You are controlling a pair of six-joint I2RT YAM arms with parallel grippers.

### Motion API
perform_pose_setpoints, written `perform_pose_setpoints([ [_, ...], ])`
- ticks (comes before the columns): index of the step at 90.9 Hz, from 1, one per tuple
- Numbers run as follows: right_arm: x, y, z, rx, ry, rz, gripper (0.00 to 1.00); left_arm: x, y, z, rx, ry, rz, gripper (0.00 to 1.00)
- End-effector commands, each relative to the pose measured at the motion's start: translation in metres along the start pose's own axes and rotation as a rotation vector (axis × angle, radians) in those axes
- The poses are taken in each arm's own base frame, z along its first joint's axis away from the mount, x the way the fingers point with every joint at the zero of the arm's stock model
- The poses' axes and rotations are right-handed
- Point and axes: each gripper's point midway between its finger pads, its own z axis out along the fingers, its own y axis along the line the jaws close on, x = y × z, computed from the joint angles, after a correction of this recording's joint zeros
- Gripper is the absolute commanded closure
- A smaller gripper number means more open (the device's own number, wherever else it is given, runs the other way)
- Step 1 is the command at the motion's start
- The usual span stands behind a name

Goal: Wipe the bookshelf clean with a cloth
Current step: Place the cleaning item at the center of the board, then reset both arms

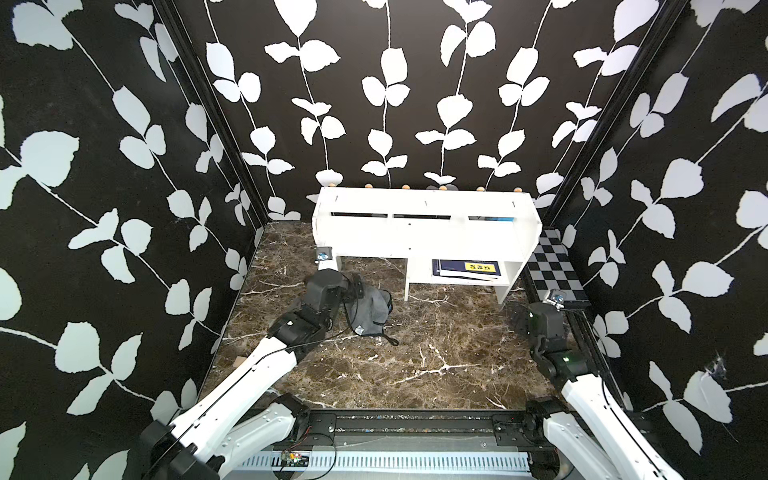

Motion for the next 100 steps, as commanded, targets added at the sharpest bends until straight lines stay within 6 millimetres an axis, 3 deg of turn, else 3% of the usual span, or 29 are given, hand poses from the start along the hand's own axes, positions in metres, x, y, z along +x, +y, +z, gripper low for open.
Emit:
perform_pose_setpoints([
  [1,-0.031,-0.036,-0.004,0.181,-0.22,0.019,0.0,-0.032,0.083,-0.011,-0.402,-0.079,0.144,0.02],
  [9,-0.041,-0.058,-0.005,0.301,-0.239,-0.044,0.0,-0.016,0.12,0.017,-0.477,-0.005,0.151,0.02],
  [17,-0.032,-0.079,0.01,0.39,-0.201,-0.027,0.0,0.027,0.15,0.054,-0.549,0.113,0.185,0.01],
  [27,-0.02,-0.084,0.036,0.408,-0.217,0.006,0.0,0.089,0.16,0.088,-0.553,0.148,0.202,0.01],
  [31,-0.019,-0.076,0.044,0.365,-0.211,-0.001,0.0,0.099,0.158,0.093,-0.527,0.104,0.168,0.01],
  [41,-0.031,-0.049,0.062,0.19,-0.327,0.051,0.0,0.102,0.147,0.097,-0.446,0.049,0.172,0.02],
  [52,-0.037,0.011,0.091,-0.082,-0.3,-0.064,0.01,0.105,0.146,0.093,-0.43,-0.032,0.204,0.02],
  [61,-0.025,0.058,0.111,-0.27,-0.315,-0.196,0.01,0.119,0.131,0.101,-0.326,0.01,0.22,0.02],
  [64,-0.016,0.065,0.117,-0.287,-0.253,-0.239,0.01,0.122,0.121,0.104,-0.272,0.023,0.235,0.02],
  [72,-0.022,0.071,0.123,-0.264,-0.211,-0.26,0.01,0.12,0.104,0.106,-0.19,-0.006,0.302,0.02],
  [80,-0.018,0.065,0.124,-0.233,-0.181,-0.257,0.01,0.126,0.117,0.109,-0.261,-0.068,0.286,0.01],
  [81,-0.018,0.065,0.124,-0.233,-0.182,-0.258,0.01,0.135,0.117,0.113,-0.256,-0.047,0.291,0.02],
  [82,-0.019,0.065,0.123,-0.233,-0.189,-0.257,0.01,0.127,0.115,0.113,-0.249,-0.08,0.287,0.02],
  [88,-0.021,0.066,0.123,-0.234,-0.207,-0.255,0.01,0.144,0.113,0.121,-0.224,-0.069,0.305,0.01],
  [100,-0.02,0.066,0.124,-0.232,-0.195,-0.262,0.01,0.148,0.113,0.125,-0.218,-0.026,0.3,0.01],
])
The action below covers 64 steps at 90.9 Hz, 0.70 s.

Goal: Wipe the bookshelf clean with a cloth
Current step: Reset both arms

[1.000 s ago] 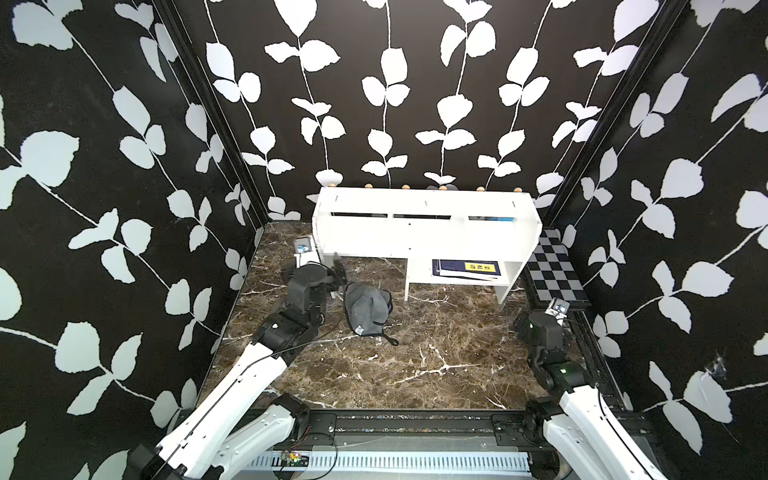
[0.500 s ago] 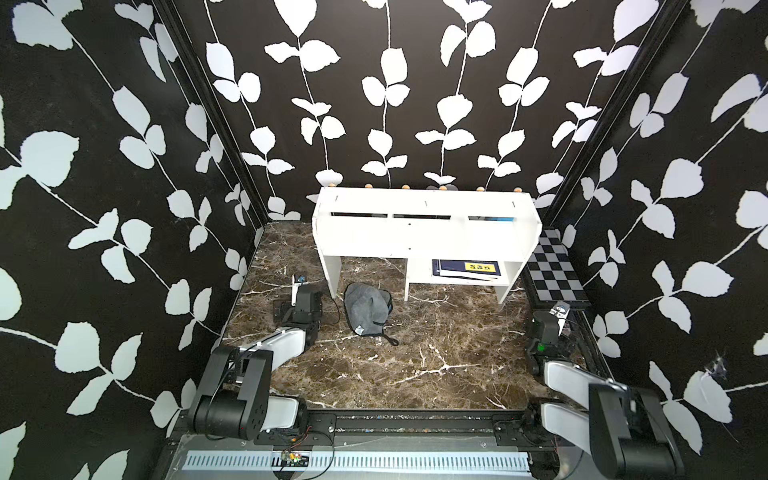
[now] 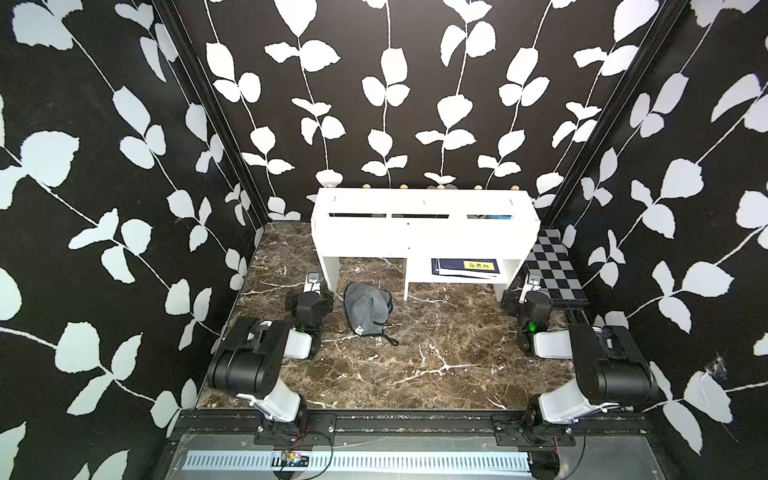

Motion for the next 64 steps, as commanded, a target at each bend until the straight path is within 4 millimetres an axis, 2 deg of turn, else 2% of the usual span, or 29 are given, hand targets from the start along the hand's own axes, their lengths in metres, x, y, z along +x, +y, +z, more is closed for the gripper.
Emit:
perform_pose_setpoints([
  [1,-0.0254,0.0192,-0.0013,-0.082,-0.08,-0.011,0.01,-0.034,0.0053,-0.0008,0.005,-0.104,-0.041,0.02],
  [22,-0.0248,0.0272,-0.0004,-0.112,-0.063,-0.042,0.01,-0.0343,0.0089,0.002,-0.004,-0.101,-0.05,0.01],
  [64,-0.0247,0.0281,-0.0001,-0.114,-0.061,-0.045,0.01,-0.0348,0.009,0.0022,-0.003,-0.102,-0.052,0.02],
])
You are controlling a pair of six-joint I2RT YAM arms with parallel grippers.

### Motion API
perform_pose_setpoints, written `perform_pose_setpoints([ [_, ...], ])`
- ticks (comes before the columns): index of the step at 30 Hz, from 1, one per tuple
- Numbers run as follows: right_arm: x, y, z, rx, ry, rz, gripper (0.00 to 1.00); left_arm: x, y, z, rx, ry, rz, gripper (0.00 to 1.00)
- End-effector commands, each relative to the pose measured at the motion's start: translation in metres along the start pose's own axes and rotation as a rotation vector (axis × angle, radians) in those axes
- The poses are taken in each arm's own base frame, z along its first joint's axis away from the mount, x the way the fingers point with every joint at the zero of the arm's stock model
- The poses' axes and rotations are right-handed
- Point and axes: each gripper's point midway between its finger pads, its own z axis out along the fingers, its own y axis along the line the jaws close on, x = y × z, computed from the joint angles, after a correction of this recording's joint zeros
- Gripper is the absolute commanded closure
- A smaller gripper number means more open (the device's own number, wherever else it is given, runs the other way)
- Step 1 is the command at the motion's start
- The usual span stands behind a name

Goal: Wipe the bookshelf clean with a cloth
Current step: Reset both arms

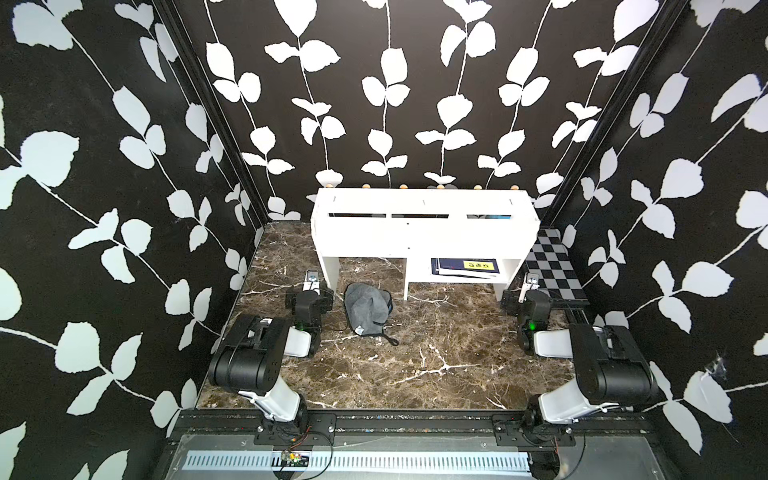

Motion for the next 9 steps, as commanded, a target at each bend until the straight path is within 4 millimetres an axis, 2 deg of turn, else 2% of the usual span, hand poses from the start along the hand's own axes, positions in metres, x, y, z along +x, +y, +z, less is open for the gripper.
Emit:
perform_pose_setpoints([
  [1,-0.0255,0.0266,-0.0018,-0.111,-0.074,-0.014,0.01,-0.0192,0.0054,-0.0012,-0.01,-0.058,-0.026,0.01],
  [9,-0.0263,0.029,-0.0018,-0.115,-0.072,-0.028,0.01,-0.019,0.0056,-0.0011,-0.011,-0.057,-0.027,0.01],
])
